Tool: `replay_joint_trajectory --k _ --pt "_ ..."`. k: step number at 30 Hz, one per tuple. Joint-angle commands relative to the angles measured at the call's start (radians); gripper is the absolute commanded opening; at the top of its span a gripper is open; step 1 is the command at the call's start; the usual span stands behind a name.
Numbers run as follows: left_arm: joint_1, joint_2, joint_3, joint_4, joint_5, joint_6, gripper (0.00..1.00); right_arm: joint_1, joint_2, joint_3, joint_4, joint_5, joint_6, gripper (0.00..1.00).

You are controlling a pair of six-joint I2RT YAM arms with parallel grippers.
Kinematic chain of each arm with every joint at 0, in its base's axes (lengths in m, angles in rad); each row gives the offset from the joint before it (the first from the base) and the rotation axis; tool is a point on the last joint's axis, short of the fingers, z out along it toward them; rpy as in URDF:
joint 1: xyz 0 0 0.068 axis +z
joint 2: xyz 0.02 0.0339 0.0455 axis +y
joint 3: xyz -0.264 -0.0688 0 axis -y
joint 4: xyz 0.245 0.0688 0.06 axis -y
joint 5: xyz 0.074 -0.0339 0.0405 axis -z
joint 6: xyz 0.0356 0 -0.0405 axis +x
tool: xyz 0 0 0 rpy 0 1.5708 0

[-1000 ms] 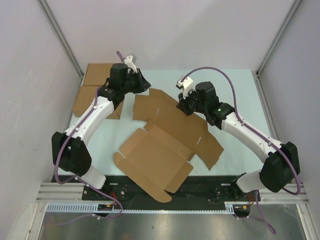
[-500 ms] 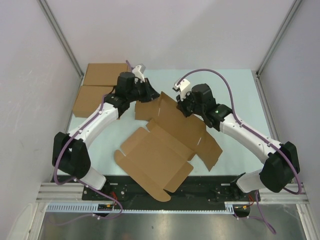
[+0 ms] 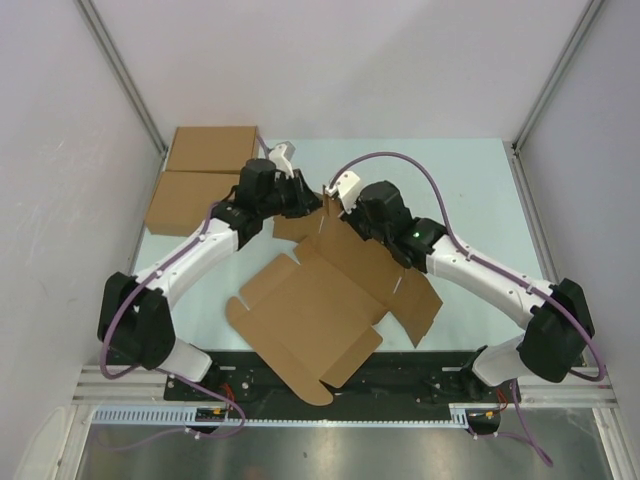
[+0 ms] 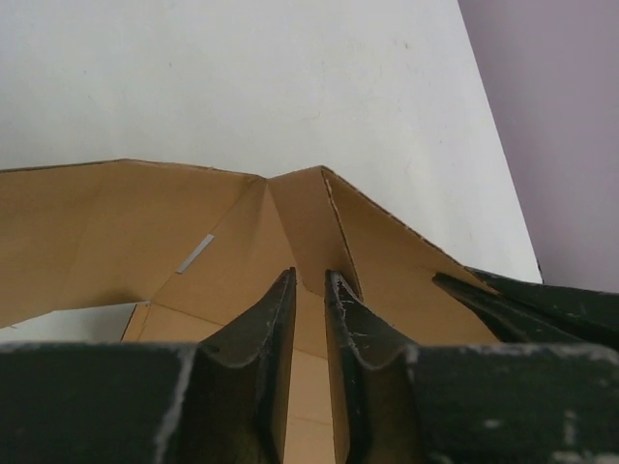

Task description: Fold the paper box

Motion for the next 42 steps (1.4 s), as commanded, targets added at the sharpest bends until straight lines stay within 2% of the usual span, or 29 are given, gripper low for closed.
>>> replay_joint_trajectory --k 1,11,18,23,36,42 --pt "-0.007 -0.102 0.008 0.008 -0.086 0.033 0.25 0.041 0.001 0.023 0.058 0.119 -0.059 0.0" --pt "0.084 -0.265 -0.084 0.013 -0.299 0.045 0.49 0.126 -0.008 -0.004 0.104 0.238 -0.174 0.0" --pt "0.203 -0.251 -0.168 0.064 -0.352 0.039 0.51 0.183 -0.016 -0.075 0.19 0.317 -0.268 0.0" --pt "0.222 -0.162 -0.21 0.18 -0.35 0.062 0.52 0.199 -0.007 -0.107 0.215 0.334 -0.297 0.0" --pt "0.225 0.143 -0.086 0.206 -0.281 0.036 0.47 0.238 -0.008 -0.167 0.308 0.384 -0.358 0.0" --pt "0.268 0.151 -0.124 0.272 -0.303 -0.034 0.47 0.242 -0.007 -0.168 0.304 0.38 -0.36 0.0"
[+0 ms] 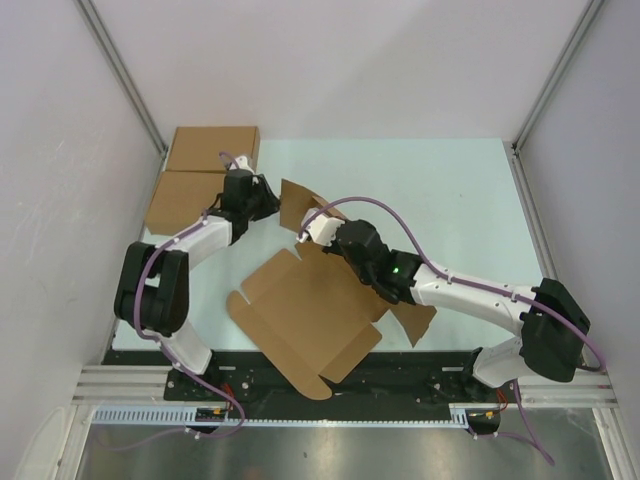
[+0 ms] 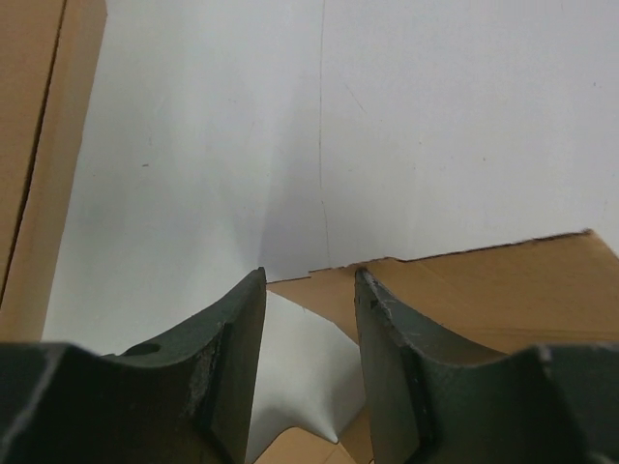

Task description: Fold the paper box

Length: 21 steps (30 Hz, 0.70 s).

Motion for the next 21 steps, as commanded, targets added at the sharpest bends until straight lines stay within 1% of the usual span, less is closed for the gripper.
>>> replay_joint_trajectory --k 1,5,8,9,11,12,13,15,16,17,18,21 --pt "0.049 -0.027 -0.022 0.101 -0.002 -0.077 0.47 0.009 -0.005 -0.005 0.037 0.01 -0.015 0.0" --pt "0.089 -0.093 -0.089 0.205 0.01 -0.127 0.47 0.007 -0.007 -0.017 0.051 0.012 -0.022 0.0" --pt "0.098 -0.087 -0.086 0.259 0.013 -0.129 0.48 0.007 -0.005 -0.019 0.051 0.01 -0.022 0.0" --pt "0.098 -0.071 -0.042 0.247 0.047 -0.125 0.48 0.007 -0.008 -0.02 0.051 0.009 -0.022 0.0" --pt "0.098 0.012 0.015 0.209 0.101 -0.126 0.46 0.007 -0.014 -0.023 0.051 0.004 -0.021 0.0" --pt "0.097 0.043 0.051 0.2 0.183 -0.134 0.43 0.007 -0.016 -0.025 0.049 0.004 -0.022 0.0" --pt "0.094 0.081 0.057 0.21 0.222 -0.146 0.43 0.009 -0.016 -0.026 0.051 0.003 -0.024 0.0" --pt "0.089 0.106 0.033 0.287 0.312 -0.19 0.38 0.007 -0.014 -0.031 0.054 0.004 -0.03 0.0" --pt "0.08 0.114 0.02 0.316 0.335 -0.204 0.37 0.009 -0.014 -0.032 0.059 0.004 -0.032 0.0" --pt "0.075 0.127 0.011 0.365 0.364 -0.227 0.37 0.007 -0.013 -0.035 0.059 0.006 -0.036 0.0" --pt "0.071 0.132 0.006 0.379 0.426 -0.238 0.36 0.009 -0.011 -0.037 0.06 0.01 -0.045 0.0" --pt "0.043 0.147 -0.004 0.423 0.524 -0.261 0.36 0.014 -0.004 -0.045 0.074 0.021 -0.067 0.0"
